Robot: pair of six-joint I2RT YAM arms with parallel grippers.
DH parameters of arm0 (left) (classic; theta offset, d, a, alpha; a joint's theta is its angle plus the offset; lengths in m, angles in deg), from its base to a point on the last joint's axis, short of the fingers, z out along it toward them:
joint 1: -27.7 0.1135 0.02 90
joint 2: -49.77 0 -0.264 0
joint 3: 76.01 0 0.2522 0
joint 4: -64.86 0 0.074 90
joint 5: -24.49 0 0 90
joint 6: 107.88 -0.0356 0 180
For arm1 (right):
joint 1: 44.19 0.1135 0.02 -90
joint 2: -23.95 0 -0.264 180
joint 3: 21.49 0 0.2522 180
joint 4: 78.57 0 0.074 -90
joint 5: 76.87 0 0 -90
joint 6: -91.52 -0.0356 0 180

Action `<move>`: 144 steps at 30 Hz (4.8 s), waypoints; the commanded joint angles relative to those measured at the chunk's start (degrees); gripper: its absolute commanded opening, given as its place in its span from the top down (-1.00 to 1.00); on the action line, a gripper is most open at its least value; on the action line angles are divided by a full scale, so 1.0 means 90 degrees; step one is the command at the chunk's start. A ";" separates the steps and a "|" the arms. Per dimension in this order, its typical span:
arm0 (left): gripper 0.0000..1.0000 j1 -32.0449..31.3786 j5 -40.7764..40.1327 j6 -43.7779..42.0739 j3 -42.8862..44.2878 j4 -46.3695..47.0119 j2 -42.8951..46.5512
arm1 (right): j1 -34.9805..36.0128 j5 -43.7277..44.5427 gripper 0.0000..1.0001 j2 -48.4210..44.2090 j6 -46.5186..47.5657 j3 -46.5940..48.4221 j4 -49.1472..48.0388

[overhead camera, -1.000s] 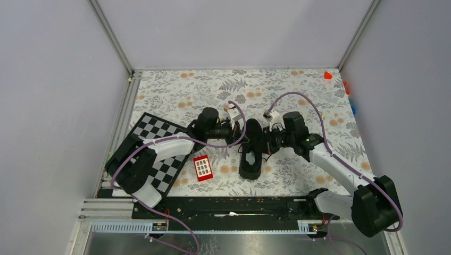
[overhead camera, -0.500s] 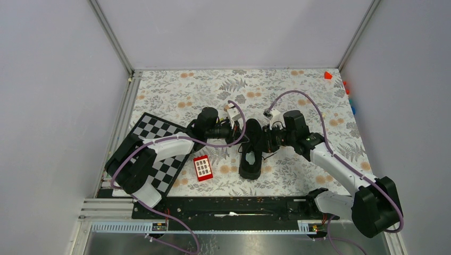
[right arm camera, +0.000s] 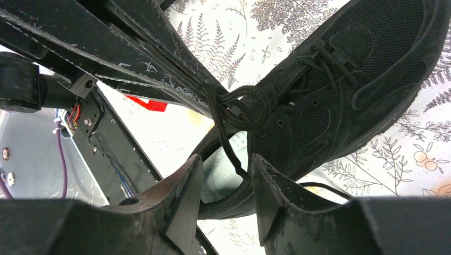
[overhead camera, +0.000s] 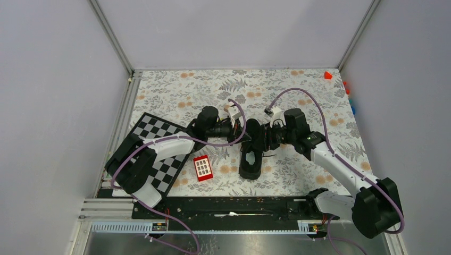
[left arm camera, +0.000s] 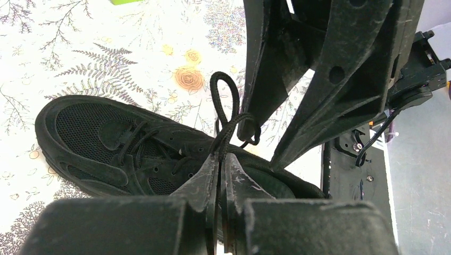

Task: Tie the shoes
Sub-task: Cross the shoelace with the shoelace.

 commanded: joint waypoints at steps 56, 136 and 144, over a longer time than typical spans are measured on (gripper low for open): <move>1.00 -0.0009 0.0204 -0.0452 0.0105 -0.0097 0.0215 | -0.0069 -0.0116 1.00 0.0772 -0.0236 0.0385 -0.0954; 1.00 -0.0007 0.0269 -0.0315 0.0301 -0.0059 0.0046 | -0.0509 -0.0471 0.33 0.0069 -0.0331 0.0119 -0.0977; 1.00 -0.0010 0.0269 -0.0323 0.0314 -0.0059 0.0063 | -0.0509 -0.0698 0.62 0.0356 -0.0433 0.0108 -0.1261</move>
